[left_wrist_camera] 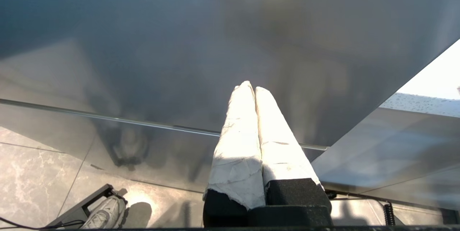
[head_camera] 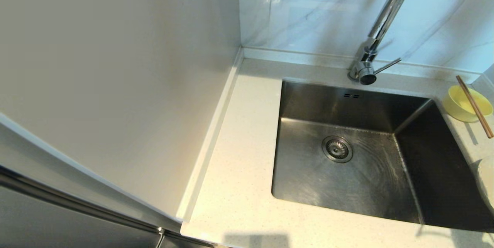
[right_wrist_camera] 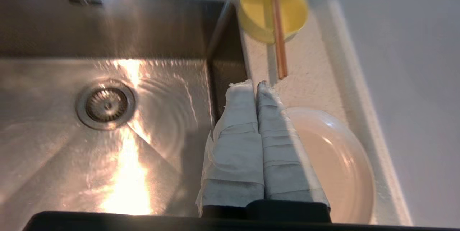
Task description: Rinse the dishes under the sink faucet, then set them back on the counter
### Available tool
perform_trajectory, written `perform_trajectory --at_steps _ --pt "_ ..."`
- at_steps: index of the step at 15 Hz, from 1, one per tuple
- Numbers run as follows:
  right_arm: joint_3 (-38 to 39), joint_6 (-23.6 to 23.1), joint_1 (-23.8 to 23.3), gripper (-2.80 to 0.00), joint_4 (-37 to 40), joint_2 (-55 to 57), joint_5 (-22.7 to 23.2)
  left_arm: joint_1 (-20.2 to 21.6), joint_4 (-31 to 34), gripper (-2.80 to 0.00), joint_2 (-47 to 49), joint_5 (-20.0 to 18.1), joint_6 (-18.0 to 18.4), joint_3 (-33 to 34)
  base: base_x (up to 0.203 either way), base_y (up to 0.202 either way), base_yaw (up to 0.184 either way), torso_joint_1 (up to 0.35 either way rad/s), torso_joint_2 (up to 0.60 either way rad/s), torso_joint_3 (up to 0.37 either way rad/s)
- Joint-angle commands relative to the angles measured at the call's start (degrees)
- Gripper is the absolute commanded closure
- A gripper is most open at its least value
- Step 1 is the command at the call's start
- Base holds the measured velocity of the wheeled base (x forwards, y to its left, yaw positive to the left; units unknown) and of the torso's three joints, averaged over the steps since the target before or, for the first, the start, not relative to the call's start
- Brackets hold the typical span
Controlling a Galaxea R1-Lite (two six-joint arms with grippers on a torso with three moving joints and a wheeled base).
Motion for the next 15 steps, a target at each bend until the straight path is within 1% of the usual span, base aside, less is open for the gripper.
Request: perform_trajectory --at_steps 1,4,6,8,11,13,15 --pt "1.86 -0.07 1.0 0.0 0.11 -10.34 -0.19 0.0 0.0 0.0 0.0 -0.01 -0.04 0.0 0.0 0.0 0.0 0.0 0.0 0.0" --pt "3.85 -0.19 4.84 0.0 1.3 -20.14 -2.22 0.0 0.0 0.0 0.0 -0.01 -0.04 0.0 0.0 0.0 0.0 0.0 0.0 0.0" --pt "6.07 -0.2 5.42 0.0 2.36 -26.33 -2.69 0.0 0.0 0.0 0.0 -0.01 -0.04 0.0 0.0 0.0 0.0 0.0 0.0 0.0" --pt "8.18 -0.21 6.56 0.0 6.56 -33.87 -3.0 0.0 0.0 0.0 0.0 -0.01 -0.04 0.0 0.0 0.0 0.0 0.0 0.0 0.0" --pt "12.46 -0.01 7.83 0.0 15.88 -45.38 -4.39 0.0 0.0 0.0 0.0 -0.01 -0.04 0.0 0.0 0.0 0.0 0.0 0.0 0.0" --pt "17.2 2.6 8.39 0.0 17.8 -46.76 -8.05 0.0 0.0 0.0 0.0 -0.01 -0.04 0.0 0.0 0.0 0.0 0.0 0.0 0.0" --pt "19.31 2.27 10.64 0.0 18.48 -50.04 -8.45 0.0 0.0 0.0 0.03 -0.01 -0.04 0.0 0.0 0.0 0.0 0.0 0.0 0.0"
